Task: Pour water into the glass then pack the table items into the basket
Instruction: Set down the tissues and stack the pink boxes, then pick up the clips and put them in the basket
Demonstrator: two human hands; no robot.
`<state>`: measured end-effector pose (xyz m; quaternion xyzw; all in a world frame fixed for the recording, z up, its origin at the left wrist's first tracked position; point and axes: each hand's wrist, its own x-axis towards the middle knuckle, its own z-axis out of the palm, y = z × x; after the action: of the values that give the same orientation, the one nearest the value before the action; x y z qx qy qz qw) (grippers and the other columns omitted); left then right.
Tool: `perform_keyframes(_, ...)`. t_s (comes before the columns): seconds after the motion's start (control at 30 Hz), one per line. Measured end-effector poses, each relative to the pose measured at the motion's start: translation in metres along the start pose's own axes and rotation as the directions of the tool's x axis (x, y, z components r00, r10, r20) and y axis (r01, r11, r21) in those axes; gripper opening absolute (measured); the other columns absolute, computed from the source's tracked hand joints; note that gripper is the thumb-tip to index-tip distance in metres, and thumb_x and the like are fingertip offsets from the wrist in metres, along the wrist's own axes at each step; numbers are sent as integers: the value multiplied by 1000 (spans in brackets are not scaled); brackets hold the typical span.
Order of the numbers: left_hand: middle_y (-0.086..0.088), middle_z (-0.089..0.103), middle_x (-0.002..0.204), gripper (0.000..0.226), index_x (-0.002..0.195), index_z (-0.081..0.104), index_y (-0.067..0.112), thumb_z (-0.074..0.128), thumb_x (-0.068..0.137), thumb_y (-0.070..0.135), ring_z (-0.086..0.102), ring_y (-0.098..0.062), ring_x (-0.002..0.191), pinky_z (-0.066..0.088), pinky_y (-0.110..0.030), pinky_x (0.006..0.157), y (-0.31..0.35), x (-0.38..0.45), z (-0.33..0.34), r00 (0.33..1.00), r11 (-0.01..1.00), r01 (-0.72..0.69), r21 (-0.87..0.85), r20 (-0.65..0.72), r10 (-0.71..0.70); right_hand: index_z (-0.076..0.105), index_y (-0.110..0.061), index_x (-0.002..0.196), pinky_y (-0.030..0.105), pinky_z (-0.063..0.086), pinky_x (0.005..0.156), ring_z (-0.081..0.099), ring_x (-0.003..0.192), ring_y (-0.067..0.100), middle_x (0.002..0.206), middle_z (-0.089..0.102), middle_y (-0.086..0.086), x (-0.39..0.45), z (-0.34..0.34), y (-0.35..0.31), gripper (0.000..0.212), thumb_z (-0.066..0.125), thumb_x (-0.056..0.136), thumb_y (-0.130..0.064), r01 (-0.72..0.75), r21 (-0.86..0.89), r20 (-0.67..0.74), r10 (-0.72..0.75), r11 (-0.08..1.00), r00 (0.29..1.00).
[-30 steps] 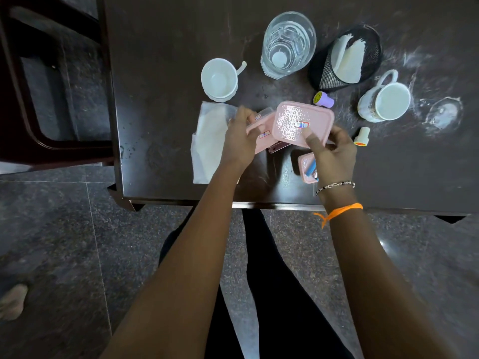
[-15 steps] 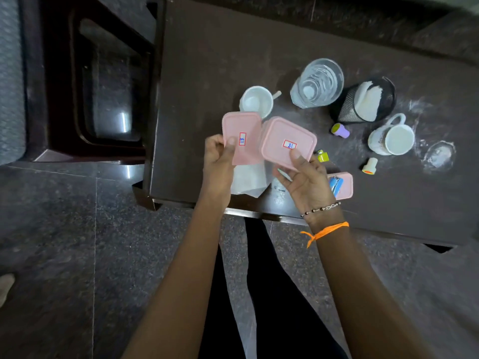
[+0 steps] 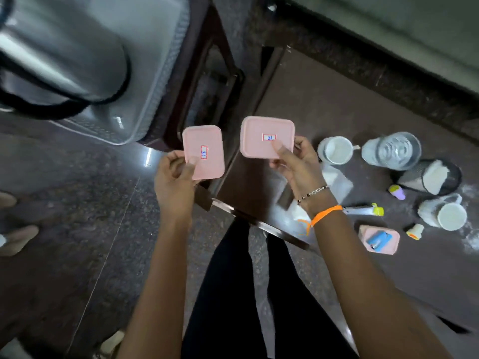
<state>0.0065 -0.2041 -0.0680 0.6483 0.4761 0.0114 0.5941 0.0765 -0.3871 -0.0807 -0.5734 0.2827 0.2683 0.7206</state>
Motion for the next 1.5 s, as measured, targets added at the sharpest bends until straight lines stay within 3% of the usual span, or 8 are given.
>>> perform_keyframes(0.23,-7,64,101,20,105,60,3,58,87,13,56,-13,87,40,-18,71,52,78,-69,927,906,-175,386,-246,284,41,-21,73,18,55,60,58,74,14,84,57,8,41,134,-46,28,62,86,-7,299,-347,152,-261,889,953)
perform_keyframes(0.33,-13,66,108,21,107,57,2,53,88,9,60,-26,98,38,-28,79,57,116,-72,932,863,-125,490,-240,272,38,-24,69,37,51,81,56,85,21,83,56,7,61,175,-49,34,66,83,-13,359,-496,190,-305,790,933)
perform_keyframes(0.5,-14,64,114,26,110,56,4,44,88,4,55,-31,108,37,-32,82,50,157,-75,970,786,-27,617,-174,169,57,-7,92,24,38,80,58,92,23,92,65,11,85,214,-42,13,60,86,-17,440,-748,335,-290,497,896)
perform_keyframes(0.77,-25,68,92,33,97,70,0,50,73,7,55,-16,83,38,-25,68,51,171,-98,988,842,-140,522,17,154,61,-5,102,33,42,89,56,108,32,112,66,15,91,255,-16,20,47,89,-10,445,-879,409,-209,169,888)
perform_keyframes(0.93,-16,67,97,34,109,67,-1,47,82,-7,57,-13,78,45,-22,71,60,174,-96,999,960,7,281,37,-19,63,-5,106,35,46,90,57,110,35,115,64,18,93,259,-3,30,42,85,1,454,-891,446,-164,12,880)
perform_keyframes(1.17,-9,69,111,44,112,68,13,40,82,-2,61,-22,102,43,-24,79,54,136,-90,980,867,-100,488,-104,172,48,-11,133,24,29,111,43,133,21,140,50,8,92,252,-9,45,37,91,0,549,-823,543,-84,147,836)
perform_keyframes(1.3,-13,63,125,43,124,58,7,40,86,0,56,-14,112,36,-12,84,53,102,-81,923,869,-137,475,-258,286,59,-8,123,24,36,107,55,121,23,128,61,10,69,217,-14,45,36,87,7,576,-755,517,-258,314,817)
perform_keyframes(1.5,-5,64,106,28,105,65,5,47,85,-3,55,9,85,32,5,74,23,12,-19,921,830,-373,414,56,385,71,1,89,4,36,75,65,95,26,98,71,17,9,78,15,28,47,80,12,423,-708,235,-377,565,896)
